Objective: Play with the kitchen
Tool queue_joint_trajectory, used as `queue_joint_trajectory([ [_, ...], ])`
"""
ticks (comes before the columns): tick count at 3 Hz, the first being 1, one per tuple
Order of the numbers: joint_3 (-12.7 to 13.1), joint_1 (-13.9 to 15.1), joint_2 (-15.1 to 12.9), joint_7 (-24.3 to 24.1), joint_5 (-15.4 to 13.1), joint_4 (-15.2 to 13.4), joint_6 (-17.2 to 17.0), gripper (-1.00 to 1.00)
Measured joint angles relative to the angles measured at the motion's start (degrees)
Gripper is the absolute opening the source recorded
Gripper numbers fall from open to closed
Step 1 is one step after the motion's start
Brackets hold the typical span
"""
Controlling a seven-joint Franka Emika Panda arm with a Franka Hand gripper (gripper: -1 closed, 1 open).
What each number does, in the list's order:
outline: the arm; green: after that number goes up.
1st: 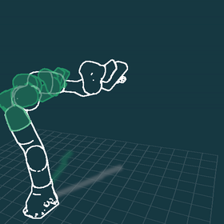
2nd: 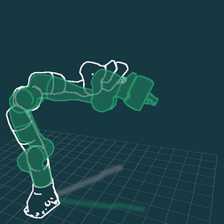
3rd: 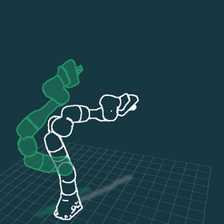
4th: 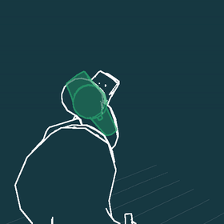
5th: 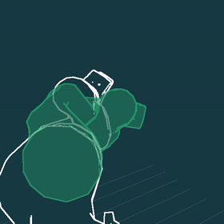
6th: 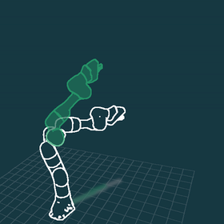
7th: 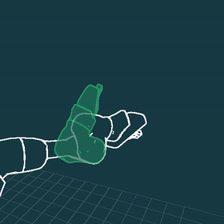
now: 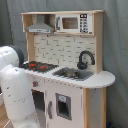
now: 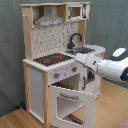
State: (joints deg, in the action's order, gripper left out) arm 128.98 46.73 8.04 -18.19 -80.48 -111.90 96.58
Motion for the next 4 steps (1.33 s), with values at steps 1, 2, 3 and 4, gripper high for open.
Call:
queue_joint_trajectory([
  [1, -0.01, 0.58, 3.48, 0.01, 3.27, 2.23, 3.03, 1.0],
  [2, 0.02, 1.21, 7.05, 0.01, 6.55, 4.14, 6.4, 1.0],
  [3, 0.15, 1.42, 10.44, -0.13, 9.93, 5.31, 10.03, 1.0],
  [4, 0.21, 1.42, 14.76, -0.22, 12.94, 6.95, 13.51, 1.0],
])
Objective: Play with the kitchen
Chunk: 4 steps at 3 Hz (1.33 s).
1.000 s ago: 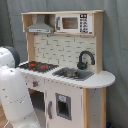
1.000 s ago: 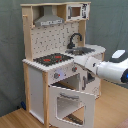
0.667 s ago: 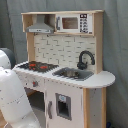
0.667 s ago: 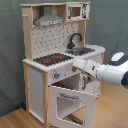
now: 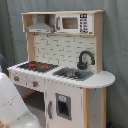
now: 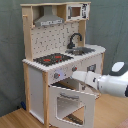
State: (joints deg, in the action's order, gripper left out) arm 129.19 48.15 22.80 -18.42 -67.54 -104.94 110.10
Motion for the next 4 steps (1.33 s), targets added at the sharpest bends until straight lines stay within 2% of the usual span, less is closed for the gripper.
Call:
queue_joint_trajectory([
  [1, 0.44, 0.21, 4.01, -0.14, 2.64, 1.73, 2.87, 1.0],
  [2, 0.67, 0.45, 7.87, -3.29, 4.77, 2.41, 6.47, 1.0],
  [4, 0.67, 0.87, 12.98, -13.83, 4.26, 2.41, 11.08, 1.0],
])
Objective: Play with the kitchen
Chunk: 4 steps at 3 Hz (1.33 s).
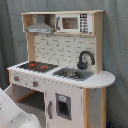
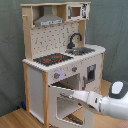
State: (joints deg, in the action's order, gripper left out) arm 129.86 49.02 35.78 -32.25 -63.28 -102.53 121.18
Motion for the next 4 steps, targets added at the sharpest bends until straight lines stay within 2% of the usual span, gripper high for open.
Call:
queue_joint_trajectory([
  [2, -0.02, 0.46, 5.89, -10.15, -1.73, -0.14, 3.48, 1.0],
  [4, 0.28, 0.61, 10.77, -20.58, -3.66, -2.31, 4.27, 1.0],
])
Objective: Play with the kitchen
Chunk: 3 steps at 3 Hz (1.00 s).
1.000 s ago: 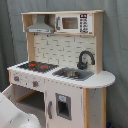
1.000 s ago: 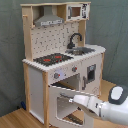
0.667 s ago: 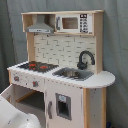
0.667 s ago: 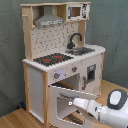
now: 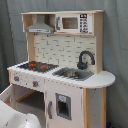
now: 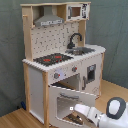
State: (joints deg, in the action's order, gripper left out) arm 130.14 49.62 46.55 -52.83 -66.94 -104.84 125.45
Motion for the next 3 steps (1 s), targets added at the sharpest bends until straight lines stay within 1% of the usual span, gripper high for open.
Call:
queue_joint_trajectory([
  [1, 0.3, -0.58, 0.99, -5.17, -0.56, -2.45, -0.03, 1.0],
  [3, 0.27, -0.94, 1.02, -16.12, -0.91, -9.67, -0.05, 1.0],
])
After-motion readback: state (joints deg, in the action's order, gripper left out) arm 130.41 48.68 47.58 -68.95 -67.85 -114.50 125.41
